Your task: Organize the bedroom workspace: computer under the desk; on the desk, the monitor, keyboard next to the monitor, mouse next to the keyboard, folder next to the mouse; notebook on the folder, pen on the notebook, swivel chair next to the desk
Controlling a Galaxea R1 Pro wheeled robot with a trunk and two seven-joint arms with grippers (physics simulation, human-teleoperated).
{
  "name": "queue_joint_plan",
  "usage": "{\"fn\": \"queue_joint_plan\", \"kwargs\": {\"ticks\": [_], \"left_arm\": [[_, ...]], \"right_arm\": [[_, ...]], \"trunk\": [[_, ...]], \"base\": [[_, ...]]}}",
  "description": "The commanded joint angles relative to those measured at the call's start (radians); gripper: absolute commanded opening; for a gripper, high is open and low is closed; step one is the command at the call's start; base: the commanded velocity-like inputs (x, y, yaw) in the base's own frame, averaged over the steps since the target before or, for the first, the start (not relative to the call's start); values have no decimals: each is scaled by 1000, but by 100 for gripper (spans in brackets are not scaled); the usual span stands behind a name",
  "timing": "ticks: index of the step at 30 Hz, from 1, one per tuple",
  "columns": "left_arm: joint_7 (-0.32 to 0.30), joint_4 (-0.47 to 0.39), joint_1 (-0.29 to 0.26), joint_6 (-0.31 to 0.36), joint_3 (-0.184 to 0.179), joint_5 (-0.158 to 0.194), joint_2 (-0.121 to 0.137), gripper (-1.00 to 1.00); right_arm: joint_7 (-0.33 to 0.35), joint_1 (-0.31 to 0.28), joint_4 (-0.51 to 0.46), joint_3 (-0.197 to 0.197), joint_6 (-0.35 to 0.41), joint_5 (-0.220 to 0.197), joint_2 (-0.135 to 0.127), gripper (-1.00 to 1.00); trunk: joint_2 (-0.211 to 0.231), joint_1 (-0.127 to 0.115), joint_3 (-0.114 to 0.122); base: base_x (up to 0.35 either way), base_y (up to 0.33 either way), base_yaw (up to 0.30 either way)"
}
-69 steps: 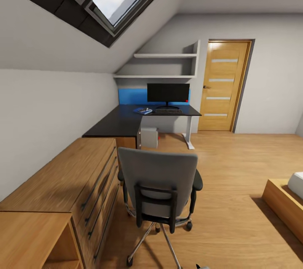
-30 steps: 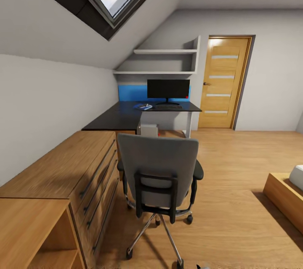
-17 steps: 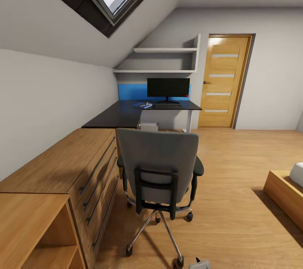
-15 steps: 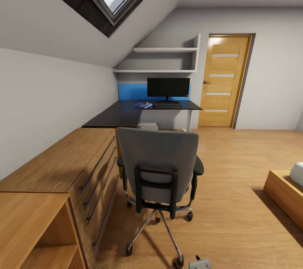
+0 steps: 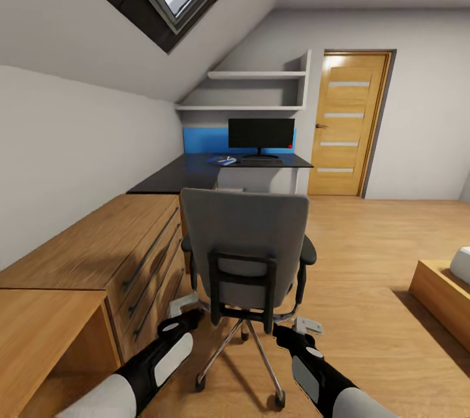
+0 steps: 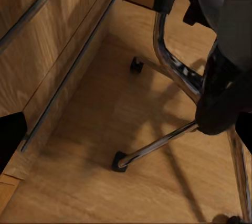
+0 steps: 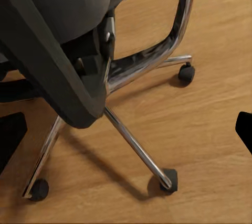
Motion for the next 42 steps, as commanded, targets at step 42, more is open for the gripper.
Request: {"fn": "queue_joint_plan", "kwargs": {"ticks": [42], "left_arm": [[-272,248,-83,9,-15,2,-73,100]], "right_arm": [[155,-25,8,18,-28,106,3,100]], "trunk": [[-295,161,-133]], "base": [[0,0,0]]}}
